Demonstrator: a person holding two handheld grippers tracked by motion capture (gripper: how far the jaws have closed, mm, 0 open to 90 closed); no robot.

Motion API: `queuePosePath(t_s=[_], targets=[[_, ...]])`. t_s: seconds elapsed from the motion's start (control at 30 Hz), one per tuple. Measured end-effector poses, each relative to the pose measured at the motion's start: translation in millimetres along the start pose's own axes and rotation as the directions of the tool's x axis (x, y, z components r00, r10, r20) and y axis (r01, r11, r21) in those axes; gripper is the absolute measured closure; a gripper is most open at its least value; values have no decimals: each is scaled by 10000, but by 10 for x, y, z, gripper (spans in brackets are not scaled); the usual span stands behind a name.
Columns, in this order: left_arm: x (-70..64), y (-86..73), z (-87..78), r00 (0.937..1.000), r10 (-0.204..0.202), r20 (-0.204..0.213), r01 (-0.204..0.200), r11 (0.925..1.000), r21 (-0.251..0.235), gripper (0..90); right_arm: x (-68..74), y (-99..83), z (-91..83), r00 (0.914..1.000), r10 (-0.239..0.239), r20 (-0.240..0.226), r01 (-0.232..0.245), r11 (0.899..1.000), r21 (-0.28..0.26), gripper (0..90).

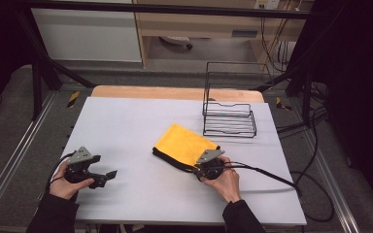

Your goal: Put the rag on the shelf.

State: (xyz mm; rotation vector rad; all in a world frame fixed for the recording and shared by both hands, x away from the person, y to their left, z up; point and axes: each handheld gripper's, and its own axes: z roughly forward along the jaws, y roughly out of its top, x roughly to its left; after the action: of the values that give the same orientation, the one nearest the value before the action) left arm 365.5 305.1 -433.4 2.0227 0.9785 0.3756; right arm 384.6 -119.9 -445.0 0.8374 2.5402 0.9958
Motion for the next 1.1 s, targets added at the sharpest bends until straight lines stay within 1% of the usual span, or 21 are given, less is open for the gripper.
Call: queuePosePath(t_s=[0.17, 0.27, 0.3, 0.33, 0.47, 0.57, 0.6, 0.63, 0.77, 0.83, 0.9, 0.93, 0.97, 1.0, 1.03, 1.07, 1.1], targets=[[3, -1, -2, 10000, -21, -3, 21, 10000, -24, 67, -5, 23, -32, 9991, 416, 4, -416, 9991, -74, 812], [5, -1, 0, 10000, -35, -12, 35, 10000, -17, 68, 18, 46, -76, 9976, 635, -275, -641, 9977, -229, 814], [4, -2, 1, 10000, -33, -10, 33, 10000, -12, 68, 39, 58, -92, 9968, 709, -358, -718, 9971, -251, 814], [4, -2, 1, 10000, -30, -10, 30, 10000, -8, 68, 61, 74, -103, 9967, 685, -440, -696, 9973, -247, 815], [4, 2, -7, 10000, 7, -10, -7, 10000, -14, 68, 201, 149, -118, 9928, 867, -825, -886, 9959, -191, 814], [6, 1, -9, 10000, 3, -15, -3, 10000, -17, 68, 299, 190, -111, 9916, 822, -1004, -837, 9964, -106, 814], [6, 0, -9, 10000, 2, -16, -2, 10000, -16, 69, 327, 199, -104, 9908, 839, -1059, -860, 9962, -158, 814], [6, 0, -8, 10000, 3, -18, -3, 10000, -13, 68, 351, 207, -102, 9900, 886, -1100, -901, 9959, -90, 814], [-2, 2, -9, 10000, 38, -14, -38, 10000, -22, 68, 338, 195, -48, 9959, 456, -777, -445, 9989, 153, 806], [1, 2, -9, 10000, 28, -15, -28, 10000, -22, 69, 336, 176, -19, 9967, 205, -787, -182, 9994, 303, 796], [3, 1, -12, 10000, 24, -22, -24, 10000, -22, 69, 342, 161, 4, 9965, 17, -832, 17, 9992, 407, 753], [4, 0, -14, 10000, 26, -30, -26, 10000, -27, 69, 341, 163, 1, 9957, -50, -925, 82, 9994, 347, 698], [5, 0, -15, 10000, 16, -32, -16, 10000, -30, 69, 339, 166, -15, 9948, -2, -1020, 27, 9997, 245, 655], [5, 1, -15, 10000, 14, -31, -14, 10000, -31, 69, 322, 173, -42, 9939, 35, -1105, -32, 10000, 22, 605], [5, 1, -14, 10000, 15, -25, -15, 10000, -26, 69, 297, 184, -85, 9939, 117, -1095, -145, 9996, -246, 560], [4, 1, -12, 10000, 19, -28, -19, 10000, -21, 69, 261, 198, -135, 9942, 219, -1051, -271, 9985, -483, 536], [3, 1, -9, 10000, 24, -21, -24, 10000, -19, 69, 209, 214, -189, 9951, 344, -931, -404, 9971, -642, 493]])
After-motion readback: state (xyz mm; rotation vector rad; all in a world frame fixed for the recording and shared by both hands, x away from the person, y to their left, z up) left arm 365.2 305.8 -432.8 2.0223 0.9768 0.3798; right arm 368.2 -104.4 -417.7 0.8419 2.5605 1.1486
